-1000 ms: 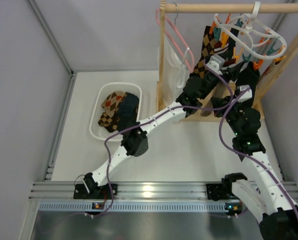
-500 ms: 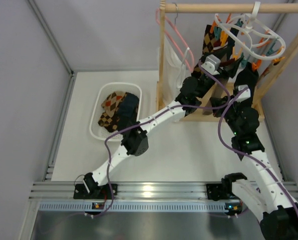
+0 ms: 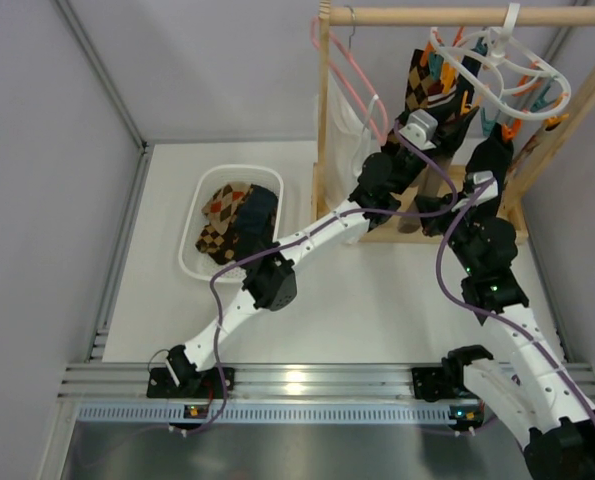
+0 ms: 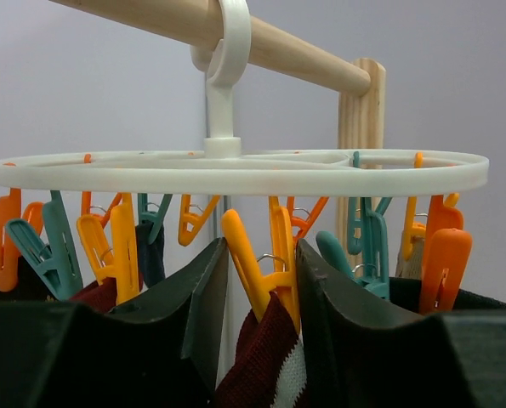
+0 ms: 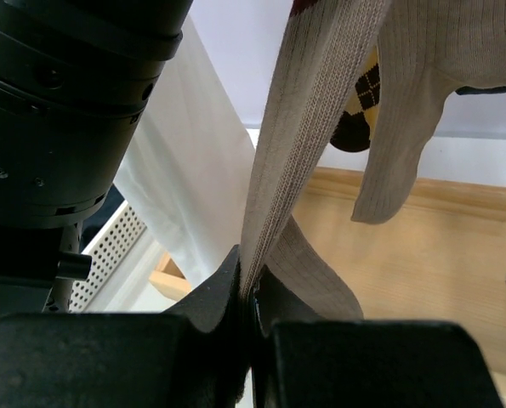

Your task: Remove the socks clipped to the hanger

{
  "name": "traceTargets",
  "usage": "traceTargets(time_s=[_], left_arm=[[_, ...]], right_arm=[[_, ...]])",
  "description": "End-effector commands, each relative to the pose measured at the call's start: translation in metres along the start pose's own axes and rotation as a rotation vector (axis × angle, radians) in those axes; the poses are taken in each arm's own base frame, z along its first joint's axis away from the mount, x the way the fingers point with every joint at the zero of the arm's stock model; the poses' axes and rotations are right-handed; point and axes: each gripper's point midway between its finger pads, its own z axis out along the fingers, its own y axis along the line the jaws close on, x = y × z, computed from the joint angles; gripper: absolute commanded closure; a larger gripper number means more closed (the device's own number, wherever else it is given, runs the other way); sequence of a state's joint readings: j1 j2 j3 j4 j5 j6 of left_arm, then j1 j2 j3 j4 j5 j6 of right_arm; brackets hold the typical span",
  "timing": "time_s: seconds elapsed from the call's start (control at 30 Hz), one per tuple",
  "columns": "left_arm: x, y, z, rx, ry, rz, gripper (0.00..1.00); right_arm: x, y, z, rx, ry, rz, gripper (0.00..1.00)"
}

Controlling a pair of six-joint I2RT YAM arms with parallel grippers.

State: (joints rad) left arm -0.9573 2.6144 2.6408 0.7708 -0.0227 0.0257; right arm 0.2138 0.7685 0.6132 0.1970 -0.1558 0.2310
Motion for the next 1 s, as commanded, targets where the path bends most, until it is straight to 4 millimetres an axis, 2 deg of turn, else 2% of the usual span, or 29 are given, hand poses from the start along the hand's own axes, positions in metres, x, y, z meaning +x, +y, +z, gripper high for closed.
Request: traceTargets(time_s=[0.0,0.07,0.23,0.27,0.4,0.47,0.5,0.53,0.57,0.6,0.63,0.67,0.7,0.77,0.8,0.83,0.87,0.9,0.93,0.97], left_arm=[[-0.030,0.002,0.007,0.011,-0.101,0.004,0.60],[-0.031,0.004,0.007,0.005,-0.104,0.000,0.69],[-0.040,0.007,0.009,0.001,-0.114,-0.011,0.79],[-0.047,0.008,0.011,-0.005,-0.125,-0.013,0.99],[-0.055,0.009,0.013,-0.013,-0.137,-0.015,1.00],[-0.051,0.012,0.012,-0.035,-0.122,-0.017,0.98],[-0.057,0.014,0.013,-0.049,-0.123,-0.021,0.94],[-0.058,0.015,0.013,-0.060,-0.119,-0.050,0.80],[-0.046,0.016,0.009,-0.071,-0.084,-0.054,0.68],[-0.058,0.016,0.012,-0.069,-0.093,-0.065,0.61],[-0.059,0.015,0.011,-0.068,-0.087,-0.071,0.47],[-0.048,0.015,0.007,-0.071,-0.054,-0.069,0.41],[-0.060,0.014,0.009,-0.079,-0.062,-0.067,0.36],[-0.063,0.012,0.007,-0.086,-0.047,-0.063,0.33],[-0.046,0.007,-0.001,-0.084,0.001,-0.071,0.31],[-0.065,0.005,0.002,-0.080,-0.014,-0.077,0.25],[-0.066,0.004,0.000,-0.083,-0.005,-0.084,0.22],[-0.052,-0.001,-0.010,-0.082,0.042,-0.087,0.20],[-0.068,-0.001,-0.009,-0.094,0.034,-0.088,0.09],[-0.068,-0.001,-0.014,-0.110,0.051,-0.088,0.02]], right_arm=[[0.004,0.011,-0.002,-0.040,0.013,0.004,1.00],[0.004,0.012,-0.004,-0.041,0.008,0.006,1.00],[0.004,0.010,-0.008,-0.028,0.008,-0.004,1.00],[0.005,0.010,-0.008,-0.027,0.011,-0.010,1.00],[0.010,0.005,-0.008,-0.006,0.022,-0.011,1.00],[0.012,0.004,-0.009,0.001,0.031,-0.017,1.00],[0.013,0.001,-0.010,0.014,0.034,-0.015,1.00],[0.013,0.001,-0.012,0.019,0.035,-0.013,1.00],[0.015,-0.001,-0.014,0.030,0.049,-0.006,1.00],[0.015,-0.004,-0.017,0.054,0.049,0.000,1.00],[0.013,-0.006,-0.022,0.070,0.036,0.008,1.00],[0.013,-0.009,-0.026,0.090,0.032,0.020,1.00],[0.009,-0.013,-0.033,0.124,0.011,0.024,1.00],[0.007,-0.020,-0.040,0.167,0.000,0.030,1.00],[0.007,-0.021,-0.047,0.177,0.002,0.028,1.00],[0.003,-0.020,-0.049,0.178,-0.003,0.028,1.00],[0.001,-0.020,-0.051,0.182,-0.004,0.028,1.00],[0.003,-0.020,-0.054,0.187,0.009,0.027,1.00],[0.000,-0.020,-0.056,0.189,0.009,0.027,1.00],[0.001,-0.020,-0.057,0.194,0.017,0.025,1.00]])
